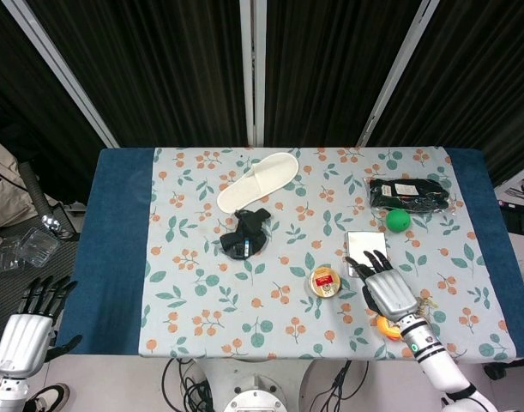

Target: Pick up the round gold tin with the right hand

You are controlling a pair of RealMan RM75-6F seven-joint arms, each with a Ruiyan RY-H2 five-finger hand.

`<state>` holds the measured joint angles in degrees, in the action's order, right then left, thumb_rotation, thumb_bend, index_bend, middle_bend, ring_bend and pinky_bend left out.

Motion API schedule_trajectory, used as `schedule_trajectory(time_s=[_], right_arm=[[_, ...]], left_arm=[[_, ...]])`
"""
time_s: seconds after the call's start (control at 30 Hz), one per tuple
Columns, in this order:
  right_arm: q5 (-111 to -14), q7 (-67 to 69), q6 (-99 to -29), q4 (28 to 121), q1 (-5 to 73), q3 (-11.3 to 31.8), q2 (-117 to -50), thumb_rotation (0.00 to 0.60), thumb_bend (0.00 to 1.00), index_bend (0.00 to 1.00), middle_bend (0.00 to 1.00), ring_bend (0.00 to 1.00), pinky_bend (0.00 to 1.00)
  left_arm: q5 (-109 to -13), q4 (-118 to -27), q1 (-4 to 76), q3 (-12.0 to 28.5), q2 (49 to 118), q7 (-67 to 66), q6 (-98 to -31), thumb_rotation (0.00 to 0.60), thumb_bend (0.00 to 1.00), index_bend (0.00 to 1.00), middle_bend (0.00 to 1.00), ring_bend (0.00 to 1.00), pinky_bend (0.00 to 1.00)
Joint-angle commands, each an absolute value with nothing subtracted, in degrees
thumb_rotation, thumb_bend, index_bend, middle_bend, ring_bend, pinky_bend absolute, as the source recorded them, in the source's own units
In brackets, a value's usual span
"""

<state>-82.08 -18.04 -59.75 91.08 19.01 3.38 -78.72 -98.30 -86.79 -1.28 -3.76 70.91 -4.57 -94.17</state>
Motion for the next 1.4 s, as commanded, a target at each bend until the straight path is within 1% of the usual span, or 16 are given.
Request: schedule_trajectory(time_s=[0.03, 0.3, 1.0, 1.13, 1.23, 1.3, 1.4], right_arm=[[-80.9, -18.1, -58.7, 90.0, 19.9, 3.5, -79.6, 0.600, 0.67, 0.00, 0.27, 0.00, 0.00], [-79.3, -18.0, -57.8, 88.6, 21.1, 3.1, -80.6, 0.600, 0.69, 0.00, 0.28, 0.00, 0.00], [-75.5, -19.8, -56.4, 88.1, 22.7, 1.6, -81.2, 0.600, 0.71, 0.00, 0.28, 0.00, 0.00], [-76.1, -19.1, -57.4, 88.7, 22.7, 1.6, -80.9, 0.600, 0.71, 0.00, 0.28, 0.00, 0.00], [-78.6, -17.7, -60.1, 89.4, 22.3, 1.6, -80.4, 0.600, 0.71, 0.00, 0.28, 0.00, 0.00], [-80.6, -16.9, -62.3, 89.8, 22.0, 1.6, -80.1, 0.600, 0.69, 0.00, 0.28, 0.00, 0.00], [-83.5, -15.8, -65.3, 89.2, 21.7, 1.8, -80.6, 0.600, 0.58, 0.00, 0.27, 0.00, 0.00]], left_arm=[[-98.3, -86.7, -1.3, -3.8, 70.8, -4.4, -94.2, 0.600, 0.09, 0.13, 0.09, 0.00, 0.02], [-98.4, -86.8, -1.2, -3.7, 70.7, -4.5, -94.1, 0.600, 0.09, 0.13, 0.09, 0.00, 0.02], [-98.3, -86.8, -1.3, -3.7, 70.3, -4.2, -94.1, 0.600, 0.09, 0.13, 0.09, 0.00, 0.02], [-98.3, -86.8, -1.4, -3.7, 70.2, -4.1, -94.3, 0.600, 0.09, 0.13, 0.09, 0.00, 0.02], [-98.4, -86.8, -1.4, -3.7, 70.1, -4.1, -94.4, 0.600, 0.09, 0.13, 0.09, 0.00, 0.02], [-98.4, -86.8, -1.4, -3.7, 70.1, -4.1, -94.4, 0.600, 0.09, 0.13, 0.09, 0.00, 0.02], [-98.5, -86.8, -1.4, -3.7, 70.1, -4.1, -94.5, 0.600, 0.09, 0.13, 0.09, 0.00, 0.02]])
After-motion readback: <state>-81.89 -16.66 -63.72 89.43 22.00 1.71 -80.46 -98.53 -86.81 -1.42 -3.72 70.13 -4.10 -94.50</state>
